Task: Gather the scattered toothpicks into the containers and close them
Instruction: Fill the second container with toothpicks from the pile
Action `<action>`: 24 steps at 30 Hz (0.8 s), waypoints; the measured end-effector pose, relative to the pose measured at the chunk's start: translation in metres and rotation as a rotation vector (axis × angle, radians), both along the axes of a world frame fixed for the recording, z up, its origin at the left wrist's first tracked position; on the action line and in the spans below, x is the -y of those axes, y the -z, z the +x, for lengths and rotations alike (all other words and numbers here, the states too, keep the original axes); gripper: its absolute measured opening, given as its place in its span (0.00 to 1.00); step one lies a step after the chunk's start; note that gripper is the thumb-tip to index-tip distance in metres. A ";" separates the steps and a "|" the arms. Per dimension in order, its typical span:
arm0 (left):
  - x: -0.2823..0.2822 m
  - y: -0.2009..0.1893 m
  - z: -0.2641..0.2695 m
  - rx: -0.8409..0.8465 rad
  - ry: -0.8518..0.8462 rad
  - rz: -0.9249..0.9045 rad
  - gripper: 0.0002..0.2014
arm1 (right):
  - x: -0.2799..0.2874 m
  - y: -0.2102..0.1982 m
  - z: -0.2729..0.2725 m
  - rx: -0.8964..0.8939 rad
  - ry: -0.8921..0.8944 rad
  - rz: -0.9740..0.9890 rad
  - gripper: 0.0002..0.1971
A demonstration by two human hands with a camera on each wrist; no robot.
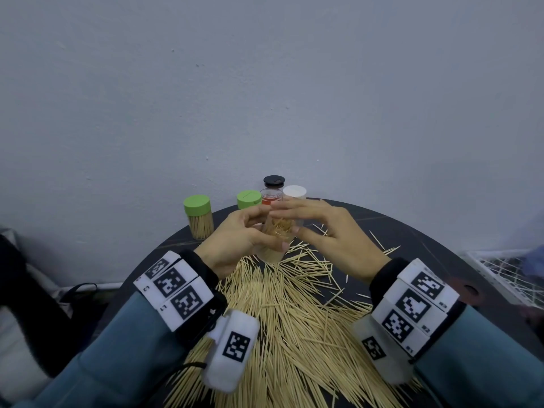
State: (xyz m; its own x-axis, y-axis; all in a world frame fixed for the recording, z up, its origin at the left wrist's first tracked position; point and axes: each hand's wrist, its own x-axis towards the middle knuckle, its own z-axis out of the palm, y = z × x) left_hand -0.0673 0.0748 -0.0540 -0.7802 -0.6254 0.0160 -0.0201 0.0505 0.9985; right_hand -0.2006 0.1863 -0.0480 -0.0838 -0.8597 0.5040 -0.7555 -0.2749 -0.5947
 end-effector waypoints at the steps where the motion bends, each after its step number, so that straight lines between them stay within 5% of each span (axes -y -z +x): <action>1: 0.001 0.000 0.000 -0.012 0.003 -0.003 0.27 | 0.000 0.001 -0.001 -0.004 0.021 -0.022 0.14; 7: 0.000 -0.001 0.001 -0.007 0.052 -0.095 0.28 | 0.000 -0.002 0.000 0.052 0.103 -0.052 0.02; 14: -0.010 -0.004 0.002 0.020 0.149 -0.192 0.28 | 0.002 0.005 -0.006 0.153 0.193 0.041 0.16; 21: -0.008 -0.005 0.004 0.027 0.188 -0.202 0.27 | 0.001 0.005 -0.017 0.359 0.093 0.240 0.15; 24: -0.007 -0.004 0.004 0.030 0.179 -0.176 0.28 | -0.001 0.003 -0.019 0.310 0.068 0.298 0.17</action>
State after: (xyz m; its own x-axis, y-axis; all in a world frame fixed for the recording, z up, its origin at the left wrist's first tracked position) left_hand -0.0634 0.0813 -0.0503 -0.8802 -0.4665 0.0871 -0.0248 0.2286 0.9732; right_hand -0.2199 0.1870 -0.0514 -0.2537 -0.9510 0.1766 -0.5395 -0.0124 -0.8419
